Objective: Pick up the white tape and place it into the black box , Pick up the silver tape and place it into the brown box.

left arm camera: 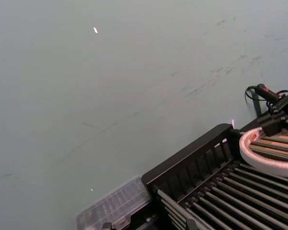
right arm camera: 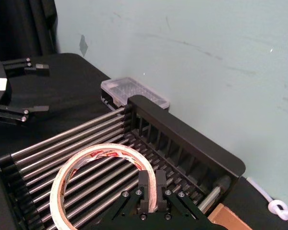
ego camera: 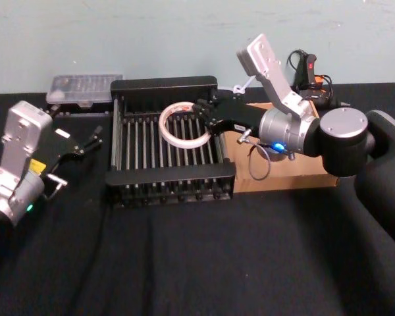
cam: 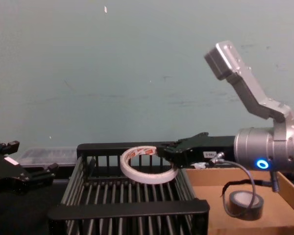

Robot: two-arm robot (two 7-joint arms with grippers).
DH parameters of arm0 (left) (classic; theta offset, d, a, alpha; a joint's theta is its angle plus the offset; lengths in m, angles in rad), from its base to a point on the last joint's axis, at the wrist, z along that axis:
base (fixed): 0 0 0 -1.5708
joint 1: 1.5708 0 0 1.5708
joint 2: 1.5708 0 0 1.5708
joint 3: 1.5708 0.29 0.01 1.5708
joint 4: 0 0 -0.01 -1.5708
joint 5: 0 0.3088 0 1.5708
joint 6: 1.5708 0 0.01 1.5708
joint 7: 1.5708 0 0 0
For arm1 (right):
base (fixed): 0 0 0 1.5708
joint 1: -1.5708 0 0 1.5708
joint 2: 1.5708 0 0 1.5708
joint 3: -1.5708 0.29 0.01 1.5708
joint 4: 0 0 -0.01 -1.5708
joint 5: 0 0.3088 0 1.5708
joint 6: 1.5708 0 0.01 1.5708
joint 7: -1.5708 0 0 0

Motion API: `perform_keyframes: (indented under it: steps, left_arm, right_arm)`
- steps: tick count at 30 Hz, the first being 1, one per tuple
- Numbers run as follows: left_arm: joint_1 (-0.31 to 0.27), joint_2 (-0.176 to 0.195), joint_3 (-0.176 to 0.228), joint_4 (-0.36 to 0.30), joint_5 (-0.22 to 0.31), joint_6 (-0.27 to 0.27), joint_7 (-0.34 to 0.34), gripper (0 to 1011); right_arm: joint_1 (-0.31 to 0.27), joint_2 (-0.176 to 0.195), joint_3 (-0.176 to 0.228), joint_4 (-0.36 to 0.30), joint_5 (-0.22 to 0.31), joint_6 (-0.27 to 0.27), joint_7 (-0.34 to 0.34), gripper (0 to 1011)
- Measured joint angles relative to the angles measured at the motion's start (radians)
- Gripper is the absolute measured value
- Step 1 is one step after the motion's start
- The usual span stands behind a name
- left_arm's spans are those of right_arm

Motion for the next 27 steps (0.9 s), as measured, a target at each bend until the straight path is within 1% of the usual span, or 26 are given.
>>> perform_keyframes:
  steps: [2, 7, 18, 22, 23, 24, 26, 27]
  left_arm:
    - [0.000, 0.000, 0.000, 0.000, 0.000, 0.000, 0.000, 1001]
    - [0.000, 0.000, 0.000, 0.000, 0.000, 0.000, 0.000, 1002]
    - [0.000, 0.000, 0.000, 0.000, 0.000, 0.000, 0.000, 1001]
    - [0.000, 0.000, 0.000, 0.000, 0.000, 0.000, 0.000, 1001]
    - [0.000, 0.000, 0.000, 0.000, 0.000, 0.000, 0.000, 1001]
    - [0.000, 0.000, 0.000, 0.000, 0.000, 0.000, 0.000, 1001]
    - [0.000, 0.000, 0.000, 0.000, 0.000, 0.000, 0.000, 1001]
    - [0.000, 0.000, 0.000, 0.000, 0.000, 0.000, 0.000, 1002]
  right_arm:
    - [0.004, -0.010, -0.001, 0.017, -0.009, -0.001, 0.000, 96]
    - [0.008, -0.023, -0.001, 0.033, -0.024, 0.002, 0.001, 96]
    - [0.008, -0.022, -0.001, 0.032, -0.022, 0.002, 0.002, 104]
    - [0.008, -0.021, -0.001, 0.031, -0.021, 0.002, 0.002, 195]
    - [0.008, -0.021, -0.001, 0.031, -0.021, 0.002, 0.002, 229]
    - [0.008, -0.021, -0.001, 0.031, -0.021, 0.002, 0.002, 287]
    - [0.008, -0.021, -0.001, 0.031, -0.020, 0.002, 0.002, 319]
    - [0.008, -0.021, -0.001, 0.031, -0.020, 0.001, 0.002, 383]
